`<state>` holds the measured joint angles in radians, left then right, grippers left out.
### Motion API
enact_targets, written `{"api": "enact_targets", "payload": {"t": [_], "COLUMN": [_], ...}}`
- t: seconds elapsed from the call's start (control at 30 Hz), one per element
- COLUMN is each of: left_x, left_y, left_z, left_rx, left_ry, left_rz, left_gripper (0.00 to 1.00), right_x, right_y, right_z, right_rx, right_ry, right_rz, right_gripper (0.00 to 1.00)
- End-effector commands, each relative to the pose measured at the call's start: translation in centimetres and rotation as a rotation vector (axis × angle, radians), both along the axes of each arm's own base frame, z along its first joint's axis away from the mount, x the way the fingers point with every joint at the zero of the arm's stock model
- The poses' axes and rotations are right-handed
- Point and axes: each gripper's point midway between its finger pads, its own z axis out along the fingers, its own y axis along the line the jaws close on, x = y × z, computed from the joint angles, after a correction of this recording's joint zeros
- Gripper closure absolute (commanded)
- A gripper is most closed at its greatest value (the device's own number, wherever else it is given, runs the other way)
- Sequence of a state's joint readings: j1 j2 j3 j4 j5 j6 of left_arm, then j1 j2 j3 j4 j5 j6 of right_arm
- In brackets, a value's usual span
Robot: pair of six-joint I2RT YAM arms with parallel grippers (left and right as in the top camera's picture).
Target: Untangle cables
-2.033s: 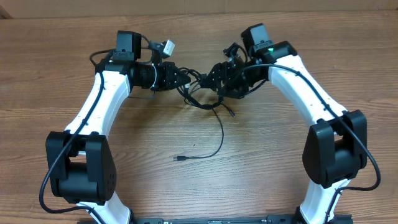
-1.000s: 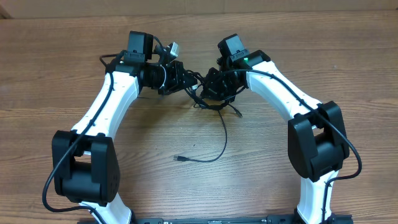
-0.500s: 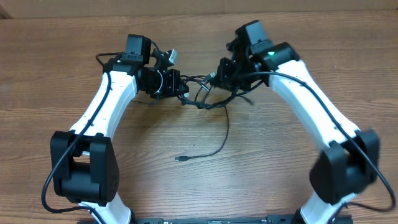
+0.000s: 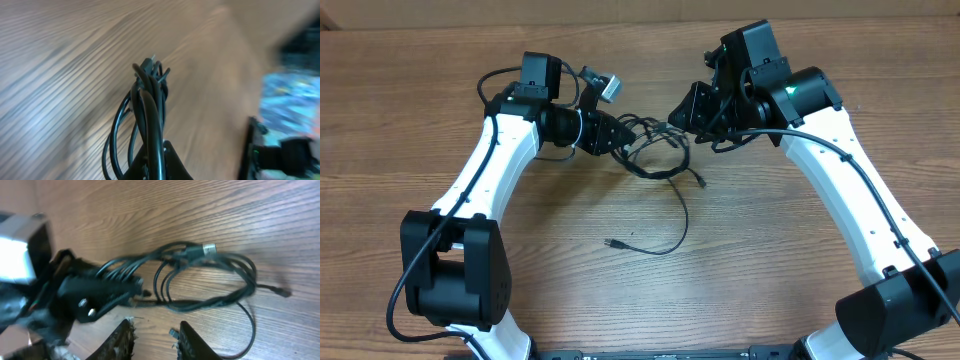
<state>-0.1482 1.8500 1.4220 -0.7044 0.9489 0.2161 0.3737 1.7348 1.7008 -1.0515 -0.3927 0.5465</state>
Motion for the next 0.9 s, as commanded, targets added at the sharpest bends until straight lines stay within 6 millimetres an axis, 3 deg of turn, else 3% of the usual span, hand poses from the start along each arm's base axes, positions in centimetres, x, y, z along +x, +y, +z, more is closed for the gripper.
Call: {"api": "enact_targets", "payload": {"t": [0.0,0.37,0.6,0.7,0.87], "left_x": [-1.2,-1.6,-1.2,-1.2,-1.2], "left_y": [-0.7,-0.1,0.4,0.4,0.4], "left_z": [5.6,5.9,4.5,4.4,4.3], "left_rx": [-0.258,-0.288,-0.210,-0.203,-0.201], "left_ry": [-0.150,-0.108,-0.068,-0.065,-0.065], "left_rz": [-0.156,-0.145,-0.097,-0.094,-0.095], "left_gripper": [0.96,0.96,0.96,0.96,0.96], "right_x": [0.9,2.1,2.0,2.3,2.9], "right_y": [-0.4,-0.2,2.2,1.6,0.3], "right_z": [-1.6,-7.0,-5.4,-4.8,-5.4], "right_rx": [-0.043,-0.104,0.070,0.138,0.100], "right_ry": [0.016,0.116,0.125,0.146,0.165], "right_rz": [-0.013,-0.007,0.066,0.063,-0.008], "right_gripper": [0.68,0.66,0.66,0.66,0.60]}}
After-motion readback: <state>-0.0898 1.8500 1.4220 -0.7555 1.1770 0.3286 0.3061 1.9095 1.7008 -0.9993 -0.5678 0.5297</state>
